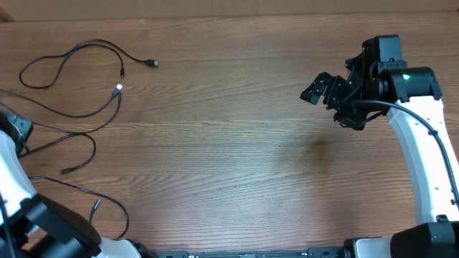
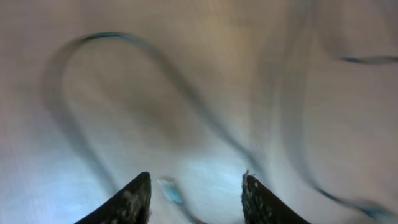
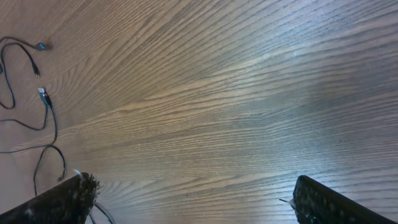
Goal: Untangle cables
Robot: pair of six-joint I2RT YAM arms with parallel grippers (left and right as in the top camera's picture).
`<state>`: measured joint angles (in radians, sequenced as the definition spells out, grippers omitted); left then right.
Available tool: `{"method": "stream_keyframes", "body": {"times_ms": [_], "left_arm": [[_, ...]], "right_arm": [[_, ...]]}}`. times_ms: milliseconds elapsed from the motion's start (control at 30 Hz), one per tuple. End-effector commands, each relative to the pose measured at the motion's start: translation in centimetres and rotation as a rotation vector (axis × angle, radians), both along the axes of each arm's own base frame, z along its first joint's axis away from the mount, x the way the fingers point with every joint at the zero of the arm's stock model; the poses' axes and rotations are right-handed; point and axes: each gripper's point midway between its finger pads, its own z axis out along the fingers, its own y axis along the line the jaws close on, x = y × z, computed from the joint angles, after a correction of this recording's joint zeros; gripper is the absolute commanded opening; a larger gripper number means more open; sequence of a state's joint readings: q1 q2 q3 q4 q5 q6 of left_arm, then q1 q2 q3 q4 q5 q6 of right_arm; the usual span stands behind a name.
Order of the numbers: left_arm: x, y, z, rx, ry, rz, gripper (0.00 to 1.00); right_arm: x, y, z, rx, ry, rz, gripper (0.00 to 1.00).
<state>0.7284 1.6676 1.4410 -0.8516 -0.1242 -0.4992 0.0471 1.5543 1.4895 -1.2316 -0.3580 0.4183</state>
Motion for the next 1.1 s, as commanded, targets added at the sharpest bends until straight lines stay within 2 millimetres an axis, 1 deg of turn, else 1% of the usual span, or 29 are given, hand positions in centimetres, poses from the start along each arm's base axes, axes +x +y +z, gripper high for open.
{"method": "stream_keyframes", "body": {"times_ms": [0, 67, 133, 167, 200, 267, 367, 467, 500, 533, 567, 600, 633, 700, 733, 767, 800, 833, 900, 933, 967, 1000, 1067], "left_arm": [[4.8, -6.1, 2.6, -0.217, -0.249, -0.285, 0.54], [4.4, -7.4, 0.8, -0.253, -0.171, -0.303, 0.56], [4.3, -9.5, -1.5, -0.282, -0.077, -0.377, 0.54], [4.4, -10.0, -2.1, -0.287, -0.054, -0.399, 0.54], [4.5, -11.3, -3.5, -0.288, 0.001, -0.457, 0.54], [4.1, -11.6, -5.2, -0.260, 0.096, -0.462, 0.56], [3.0, -11.2, -7.0, -0.211, 0.216, -0.447, 0.60], [2.4, -11.4, -9.3, -0.228, 0.294, -0.490, 0.61], [2.2, -11.4, -10.4, -0.245, 0.326, -0.519, 0.60], [2.1, -11.5, -11.0, -0.256, 0.340, -0.523, 0.60], [2.1, -11.5, -12.2, -0.276, 0.362, -0.527, 0.60], [2.1, -11.6, -12.9, -0.286, 0.375, -0.539, 0.60], [2.2, -11.9, -14.0, -0.307, 0.388, -0.576, 0.59], [2.6, -12.7, -15.4, -0.353, 0.378, -0.647, 0.61], [2.8, -13.1, -16.3, -0.377, 0.374, -0.671, 0.63], [2.7, -13.2, -17.4, -0.393, 0.386, -0.670, 0.62], [2.6, -13.1, -17.9, -0.398, 0.396, -0.668, 0.57], [2.5, -13.2, -18.2, -0.406, 0.403, -0.666, 0.49], [2.3, -12.9, -18.5, -0.407, 0.414, -0.645, 0.24], [2.1, -12.7, -18.5, -0.400, 0.424, -0.625, 0.21], [1.4, -12.0, -18.5, -0.376, 0.464, -0.554, 0.11], [0.6, -11.5, -18.4, -0.359, 0.503, -0.499, 0.05], [-0.6, -10.7, -18.2, -0.332, 0.563, -0.420, 0.04]], "right_arm": [[0.2, -0.2, 0.0, -0.007, -0.005, -0.009, 1.00], [0.2, -0.2, 0.0, -0.007, -0.005, -0.009, 1.00], [0.2, -0.2, 0.0, -0.007, -0.005, -0.009, 1.00], [0.2, -0.2, 0.0, -0.007, -0.005, -0.009, 1.00], [0.2, -0.2, 0.0, -0.007, -0.005, -0.009, 1.00], [0.2, -0.2, 0.1, -0.007, -0.005, -0.009, 1.00], [0.2, -0.2, 0.0, -0.007, -0.005, -0.009, 1.00], [0.2, -0.2, 0.0, -0.007, -0.005, -0.009, 1.00], [0.2, -0.2, 0.0, -0.007, -0.005, -0.009, 1.00], [0.2, -0.2, 0.0, -0.007, -0.005, -0.009, 1.00], [0.2, -0.2, 0.0, -0.007, -0.005, -0.009, 1.00], [0.2, -0.2, 0.1, -0.007, -0.005, -0.009, 1.00], [0.2, -0.2, 0.0, -0.007, -0.005, -0.009, 1.00], [0.2, -0.2, 0.0, -0.007, -0.005, -0.009, 1.00], [0.2, -0.2, 0.0, -0.007, -0.005, -0.009, 1.00], [0.2, -0.2, 0.0, -0.007, -0.005, -0.009, 1.00], [0.2, -0.2, 0.1, -0.007, -0.005, -0.009, 1.00], [0.2, -0.2, 0.0, -0.007, -0.005, -0.009, 1.00], [0.2, -0.2, 0.1, -0.007, -0.005, -0.009, 1.00], [0.2, -0.2, 0.0, -0.007, -0.005, -0.009, 1.00], [0.2, -0.2, 0.0, -0.007, -0.005, -0.009, 1.00], [0.2, -0.2, 0.1, -0.007, -0.005, -0.009, 1.00], [0.2, -0.2, 0.0, -0.007, -0.005, -0.009, 1.00]]}}
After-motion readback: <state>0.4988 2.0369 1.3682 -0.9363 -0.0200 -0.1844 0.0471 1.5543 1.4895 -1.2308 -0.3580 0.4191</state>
